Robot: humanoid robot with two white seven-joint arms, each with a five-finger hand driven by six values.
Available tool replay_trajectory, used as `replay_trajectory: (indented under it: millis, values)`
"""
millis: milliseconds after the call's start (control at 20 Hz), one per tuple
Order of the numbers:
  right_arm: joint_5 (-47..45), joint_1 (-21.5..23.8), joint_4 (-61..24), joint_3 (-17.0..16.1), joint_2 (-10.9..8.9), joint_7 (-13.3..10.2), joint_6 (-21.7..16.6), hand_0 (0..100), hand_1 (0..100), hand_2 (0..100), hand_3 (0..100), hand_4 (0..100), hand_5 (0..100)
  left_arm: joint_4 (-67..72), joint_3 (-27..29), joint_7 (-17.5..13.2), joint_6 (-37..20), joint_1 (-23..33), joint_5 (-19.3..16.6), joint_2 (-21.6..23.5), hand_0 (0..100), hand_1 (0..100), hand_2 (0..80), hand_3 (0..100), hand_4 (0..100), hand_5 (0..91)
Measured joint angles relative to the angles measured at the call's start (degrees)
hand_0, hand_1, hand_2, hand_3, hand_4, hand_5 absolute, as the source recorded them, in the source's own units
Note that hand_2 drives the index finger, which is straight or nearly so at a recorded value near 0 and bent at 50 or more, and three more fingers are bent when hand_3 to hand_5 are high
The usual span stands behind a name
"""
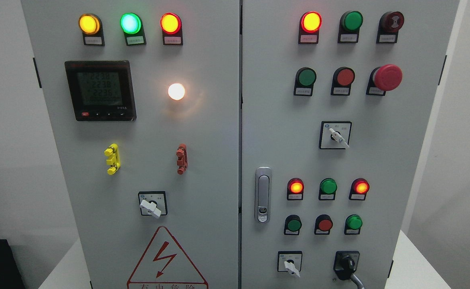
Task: Trip black knob to open circuit
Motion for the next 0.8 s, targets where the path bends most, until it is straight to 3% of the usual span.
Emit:
replay_trajectory:
  millis: [802]
  values:
    - [-0.1, -0.4, 0.0, 1.2, 0.0, 0.0, 0.0, 0, 0, 0, 100, 100, 100, 0.0, 0.0, 0.0, 0.0, 0.0, 0.0, 0.0, 12, 39, 0.0, 0, 0, 0.0]
